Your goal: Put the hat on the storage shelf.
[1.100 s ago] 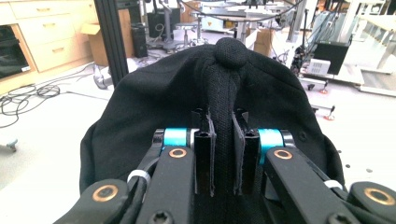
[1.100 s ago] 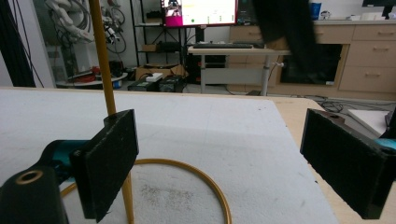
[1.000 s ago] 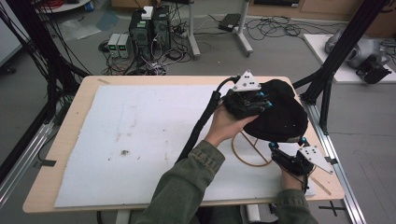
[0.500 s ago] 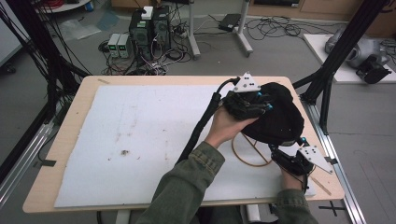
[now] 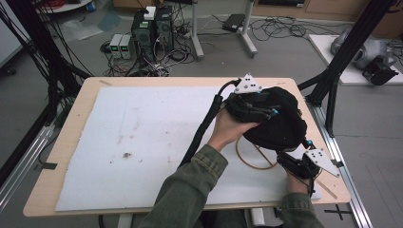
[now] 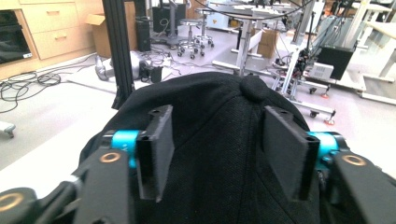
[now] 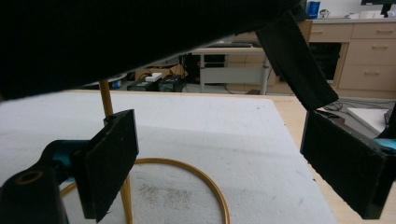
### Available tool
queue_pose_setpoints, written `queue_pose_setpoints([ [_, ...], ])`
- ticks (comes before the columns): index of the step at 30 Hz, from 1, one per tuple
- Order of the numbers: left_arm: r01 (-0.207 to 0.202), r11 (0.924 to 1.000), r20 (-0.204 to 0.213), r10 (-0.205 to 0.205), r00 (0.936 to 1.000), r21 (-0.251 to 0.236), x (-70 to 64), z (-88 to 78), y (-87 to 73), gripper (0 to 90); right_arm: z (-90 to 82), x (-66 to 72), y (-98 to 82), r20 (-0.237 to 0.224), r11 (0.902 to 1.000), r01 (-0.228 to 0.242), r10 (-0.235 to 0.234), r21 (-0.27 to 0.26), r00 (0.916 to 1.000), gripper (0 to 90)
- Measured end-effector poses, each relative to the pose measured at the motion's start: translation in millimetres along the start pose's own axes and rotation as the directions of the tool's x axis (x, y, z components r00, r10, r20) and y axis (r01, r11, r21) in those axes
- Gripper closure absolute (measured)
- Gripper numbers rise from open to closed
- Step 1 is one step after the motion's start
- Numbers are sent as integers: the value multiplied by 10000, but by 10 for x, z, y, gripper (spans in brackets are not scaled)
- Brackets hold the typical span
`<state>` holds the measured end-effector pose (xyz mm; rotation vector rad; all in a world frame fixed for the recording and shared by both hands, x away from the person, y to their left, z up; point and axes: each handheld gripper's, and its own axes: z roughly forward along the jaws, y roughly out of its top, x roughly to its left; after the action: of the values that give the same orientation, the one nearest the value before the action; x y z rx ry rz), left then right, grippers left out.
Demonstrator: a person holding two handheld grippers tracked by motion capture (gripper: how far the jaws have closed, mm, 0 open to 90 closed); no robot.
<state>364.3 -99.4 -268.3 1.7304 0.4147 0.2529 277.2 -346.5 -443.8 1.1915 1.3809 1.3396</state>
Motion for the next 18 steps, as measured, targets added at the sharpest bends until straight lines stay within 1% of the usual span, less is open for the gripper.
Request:
queue_pose_setpoints([
  [4,52,9998,-207,-57,9998,-198,15,-51,3,336,-2,-2,-2,-13,10000,23,-23,22,10000,105],
  [7,-133,9978,-437,104,9990,-651,11,-124,-3,298,-5,6,-2,-18,10000,-22,22,47,10000,105],
  [9,-251,9962,-591,202,9980,-829,3,-166,-11,269,-4,6,-2,-22,10000,-6,6,38,10000,105],
  [12,-342,9944,-877,255,9958,-995,4,-228,-26,233,-5,15,0,1,10000,10,-10,33,10000,105],
  [16,-421,9932,-1236,286,9919,-1086,22,-326,-48,215,-6,18,-1,11,10000,3,-3,-1,10000,105],
  [18,-502,9919,-1478,327,9885,-1166,33,-397,-65,207,-16,17,-1,18,10000,7,-7,58,10000,106],
])
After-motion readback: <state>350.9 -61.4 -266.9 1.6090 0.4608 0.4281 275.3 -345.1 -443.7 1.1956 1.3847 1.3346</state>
